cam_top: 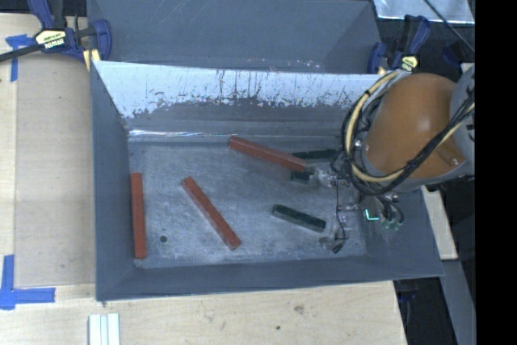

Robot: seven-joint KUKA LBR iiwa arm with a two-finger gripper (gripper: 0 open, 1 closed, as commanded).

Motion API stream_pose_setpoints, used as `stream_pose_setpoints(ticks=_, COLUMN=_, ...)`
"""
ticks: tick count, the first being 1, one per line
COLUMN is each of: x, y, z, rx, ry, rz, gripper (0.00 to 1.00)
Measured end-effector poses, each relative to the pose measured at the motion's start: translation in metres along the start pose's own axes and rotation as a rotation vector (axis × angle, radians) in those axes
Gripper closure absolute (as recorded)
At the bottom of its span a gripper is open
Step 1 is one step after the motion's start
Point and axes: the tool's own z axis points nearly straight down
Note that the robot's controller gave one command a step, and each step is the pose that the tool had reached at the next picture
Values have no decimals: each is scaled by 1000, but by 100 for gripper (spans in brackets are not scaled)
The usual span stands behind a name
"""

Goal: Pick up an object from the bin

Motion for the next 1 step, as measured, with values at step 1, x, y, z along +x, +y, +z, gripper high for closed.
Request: stream_pose_setpoints(ticks=1, x=1, y=0, z=78, rx=0, ry=-1, rz=238, gripper=0)
